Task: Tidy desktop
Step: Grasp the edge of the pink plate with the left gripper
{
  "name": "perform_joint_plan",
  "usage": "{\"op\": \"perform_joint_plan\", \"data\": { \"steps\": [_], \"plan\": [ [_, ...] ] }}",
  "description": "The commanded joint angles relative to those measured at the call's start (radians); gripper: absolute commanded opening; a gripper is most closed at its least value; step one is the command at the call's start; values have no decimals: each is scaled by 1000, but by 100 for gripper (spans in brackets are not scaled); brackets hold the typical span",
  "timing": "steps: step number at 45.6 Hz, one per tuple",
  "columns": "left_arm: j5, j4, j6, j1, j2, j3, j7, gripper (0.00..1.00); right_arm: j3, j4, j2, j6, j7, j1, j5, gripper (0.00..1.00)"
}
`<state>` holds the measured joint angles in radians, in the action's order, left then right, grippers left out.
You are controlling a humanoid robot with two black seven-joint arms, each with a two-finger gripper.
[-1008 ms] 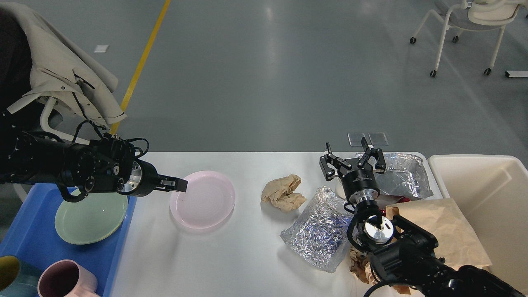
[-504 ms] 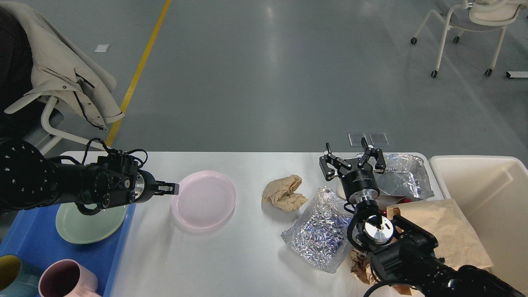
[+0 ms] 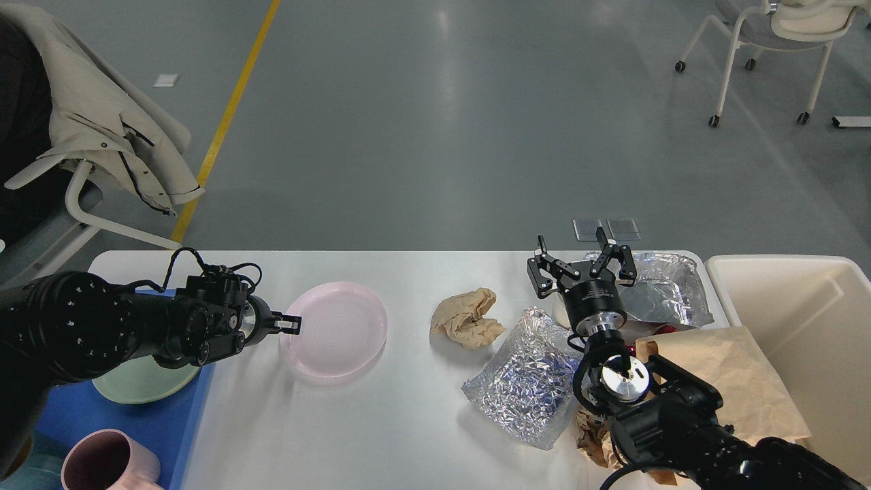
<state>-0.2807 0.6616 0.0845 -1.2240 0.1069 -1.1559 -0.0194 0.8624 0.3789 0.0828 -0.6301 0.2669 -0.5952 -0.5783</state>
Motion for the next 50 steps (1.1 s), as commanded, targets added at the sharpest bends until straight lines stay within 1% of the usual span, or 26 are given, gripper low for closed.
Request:
{"op": "perform_joint_plan", "data": {
  "steps": [1,7,12,17,25,38,47,50],
  "plan": [
    [-6,-56,43,20,-29,-7,-5,51,0,0,0,0,0,0,0,100],
    [-8,-121,66,44,-70,-27,-7,48,0,0,0,0,0,0,0,100],
    [-8,-164,84,64,-81,-48,-7,44,0,0,0,1,0,0,0,100],
    [-8,-192,100,83,-87,-54,-8,40,1,0,0,0,0,0,0,100],
    [-9,-224,104,116,-98,-60,-13,36,0,0,0,0,0,0,0,100],
    [-9,-237,103,127,-108,-80,-16,30,0,-2,0,0,0,0,0,100],
    [-9,-237,100,127,-115,-80,-16,20,0,0,0,1,0,0,0,100],
    [-9,-237,101,127,-116,-80,-14,16,0,-2,0,0,0,0,0,100]
  ]
}}
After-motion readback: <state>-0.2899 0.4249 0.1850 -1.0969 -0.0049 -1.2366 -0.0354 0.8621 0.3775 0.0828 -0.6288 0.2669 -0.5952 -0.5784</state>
